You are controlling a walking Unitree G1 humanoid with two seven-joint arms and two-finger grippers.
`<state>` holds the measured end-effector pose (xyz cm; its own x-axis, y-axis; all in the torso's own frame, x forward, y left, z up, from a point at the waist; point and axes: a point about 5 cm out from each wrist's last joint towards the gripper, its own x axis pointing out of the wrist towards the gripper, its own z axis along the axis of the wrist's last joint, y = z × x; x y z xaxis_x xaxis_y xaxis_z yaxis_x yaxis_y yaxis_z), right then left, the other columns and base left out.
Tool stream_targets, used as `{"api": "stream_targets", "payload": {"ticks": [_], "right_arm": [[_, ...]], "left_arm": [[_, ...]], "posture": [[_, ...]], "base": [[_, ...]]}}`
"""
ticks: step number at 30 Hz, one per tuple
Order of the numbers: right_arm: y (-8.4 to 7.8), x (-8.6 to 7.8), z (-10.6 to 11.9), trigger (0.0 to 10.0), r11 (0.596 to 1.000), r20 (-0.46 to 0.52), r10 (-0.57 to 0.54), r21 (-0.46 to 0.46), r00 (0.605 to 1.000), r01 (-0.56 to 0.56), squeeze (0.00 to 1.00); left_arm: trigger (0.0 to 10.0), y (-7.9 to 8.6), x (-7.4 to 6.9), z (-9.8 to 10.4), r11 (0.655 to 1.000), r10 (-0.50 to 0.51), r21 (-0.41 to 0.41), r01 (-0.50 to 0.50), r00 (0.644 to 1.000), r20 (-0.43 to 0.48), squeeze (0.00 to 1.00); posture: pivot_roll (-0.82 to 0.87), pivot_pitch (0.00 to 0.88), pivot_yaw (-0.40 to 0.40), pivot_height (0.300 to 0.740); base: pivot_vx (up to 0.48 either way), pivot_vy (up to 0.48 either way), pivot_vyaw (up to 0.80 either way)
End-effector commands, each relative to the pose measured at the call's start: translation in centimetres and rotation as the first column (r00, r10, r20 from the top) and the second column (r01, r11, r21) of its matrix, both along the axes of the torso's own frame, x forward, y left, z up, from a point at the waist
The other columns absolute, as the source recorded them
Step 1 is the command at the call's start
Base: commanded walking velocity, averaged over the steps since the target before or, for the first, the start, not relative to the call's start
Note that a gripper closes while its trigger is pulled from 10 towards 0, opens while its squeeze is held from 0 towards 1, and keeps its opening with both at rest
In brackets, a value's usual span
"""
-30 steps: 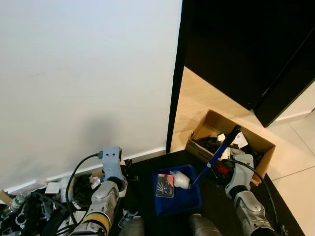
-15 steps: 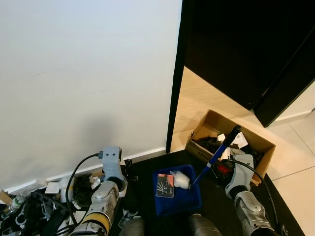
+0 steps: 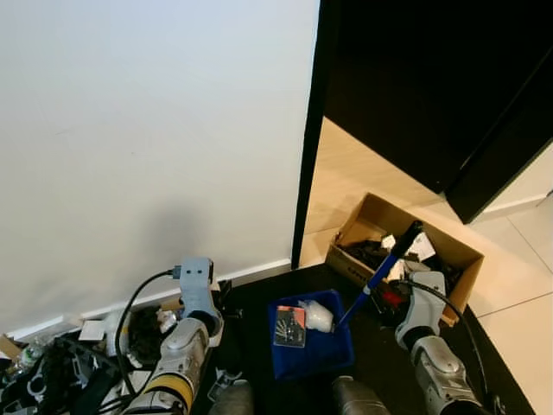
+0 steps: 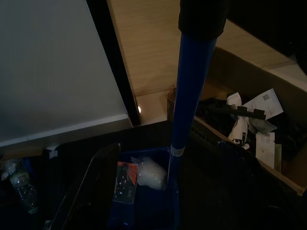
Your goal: Sweep floor
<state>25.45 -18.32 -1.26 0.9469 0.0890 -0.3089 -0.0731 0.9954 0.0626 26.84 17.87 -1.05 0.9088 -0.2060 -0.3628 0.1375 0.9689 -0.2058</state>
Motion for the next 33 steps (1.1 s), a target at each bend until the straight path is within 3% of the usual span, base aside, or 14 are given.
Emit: {"api": "stream_targets", "payload": {"ticks": [1, 33], "right_arm": [[-0.26, -0.61, -0.57, 10.0, 1.000, -0.032, -0.012, 0.004, 0.999, 0.013, 0.00], [-0.33, -0.67, -0.61, 10.0, 1.000, -0.034, -0.012, 0.004, 0.999, 0.012, 0.00]], "left_arm": [[10.0, -0.12, -0.80, -0.80, 1.000, 0.005, -0.008, -0.006, 0.999, -0.035, 0.00], [10.0, -0.15, -0.84, -0.82, 1.000, 0.008, -0.010, -0.008, 0.999, -0.035, 0.00]], "posture": [[0.03, 0.167, -0.013, 0.740], [0.03, 0.170, -0.014, 0.740]], "base": [[0.000, 0.000, 0.00], [0.000, 0.000, 0.00]]}}
